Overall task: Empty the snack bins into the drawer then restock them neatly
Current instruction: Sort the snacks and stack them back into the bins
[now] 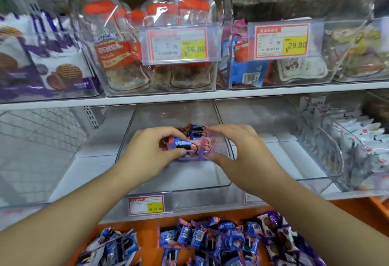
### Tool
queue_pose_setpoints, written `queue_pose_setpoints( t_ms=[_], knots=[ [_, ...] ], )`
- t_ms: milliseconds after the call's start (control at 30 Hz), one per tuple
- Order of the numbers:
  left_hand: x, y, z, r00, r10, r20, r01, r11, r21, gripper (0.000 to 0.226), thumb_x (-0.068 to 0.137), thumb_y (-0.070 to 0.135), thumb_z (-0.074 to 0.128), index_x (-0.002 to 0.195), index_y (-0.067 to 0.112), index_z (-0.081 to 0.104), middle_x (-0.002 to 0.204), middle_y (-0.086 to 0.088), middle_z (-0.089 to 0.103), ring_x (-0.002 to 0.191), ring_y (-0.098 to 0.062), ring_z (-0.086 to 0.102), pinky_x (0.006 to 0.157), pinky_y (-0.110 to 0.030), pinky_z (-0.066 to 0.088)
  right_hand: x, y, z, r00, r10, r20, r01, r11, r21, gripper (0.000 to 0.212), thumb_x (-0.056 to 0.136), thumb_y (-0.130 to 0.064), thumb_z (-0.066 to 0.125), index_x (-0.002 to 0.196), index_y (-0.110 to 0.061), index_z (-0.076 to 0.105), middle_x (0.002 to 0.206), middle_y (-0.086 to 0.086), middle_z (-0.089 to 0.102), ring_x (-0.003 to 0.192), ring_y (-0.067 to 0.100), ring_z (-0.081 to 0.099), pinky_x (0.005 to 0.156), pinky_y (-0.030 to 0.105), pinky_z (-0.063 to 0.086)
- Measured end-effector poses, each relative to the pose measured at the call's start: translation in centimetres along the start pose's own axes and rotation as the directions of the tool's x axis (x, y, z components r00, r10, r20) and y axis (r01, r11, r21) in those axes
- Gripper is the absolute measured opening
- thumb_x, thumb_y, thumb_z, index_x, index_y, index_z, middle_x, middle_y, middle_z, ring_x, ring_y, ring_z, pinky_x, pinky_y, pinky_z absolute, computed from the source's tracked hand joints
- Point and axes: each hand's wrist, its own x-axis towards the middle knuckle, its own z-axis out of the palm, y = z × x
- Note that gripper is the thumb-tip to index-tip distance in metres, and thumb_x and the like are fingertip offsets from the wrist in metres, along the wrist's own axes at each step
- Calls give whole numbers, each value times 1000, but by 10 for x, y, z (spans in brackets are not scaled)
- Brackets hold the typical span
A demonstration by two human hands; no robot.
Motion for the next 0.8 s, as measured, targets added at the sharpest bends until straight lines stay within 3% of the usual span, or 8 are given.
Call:
queue_pose_setpoints(
  t_ms=[67,200,367,500,700,800],
  knots=[
    [5,-10,7,999,-41,-24,44,994,103,20,79,35,89,90,42,74,86,9,75,74,-10,66,62,-20,47,-2,9,0,999,-34,1,34,995,-90,58,95,-37,75,149,-36,53,151,-22,48,142,6,27,118,21,26],
    [23,-31,36,997,-72,-23,75,979,190,22,77,31,90,96,30,78,88,10,74,74,-11,62,59,-14,41,-6,26,5,999,-29,28,32,990,-134,56,97,-31,73,148,-32,51,155,-20,42,145,6,22,117,19,18],
    [40,-56,58,1000,2,15,-8,913,407,26,73,35,92,94,30,79,104,5,71,101,-24,63,85,-36,49,-4,36,11,997,-77,19,79,988,-135,52,97,-27,73,146,-27,55,155,-16,42,144,6,23,115,14,13],
    [44,-60,61,1000,21,16,-26,874,485,26,73,34,90,96,32,79,111,4,68,110,-26,59,92,-37,46,-4,40,13,996,-92,4,91,988,-127,51,96,-27,73,145,-27,56,153,-16,44,143,6,26,111,8,10],
    [34,-53,53,997,-20,69,-15,876,483,42,77,42,87,116,33,74,128,2,63,123,-28,49,101,-38,37,-5,41,10,995,-96,6,96,988,-122,55,96,-34,74,147,-31,54,156,-19,43,145,6,26,110,6,10],
    [13,-35,38,998,60,-6,-53,920,389,37,86,38,78,121,28,72,127,-1,66,121,-30,50,103,-38,39,-13,33,4,994,-113,-16,110,988,-108,56,93,-35,77,144,-28,58,151,-14,49,143,11,33,107,0,10]
  ],
)
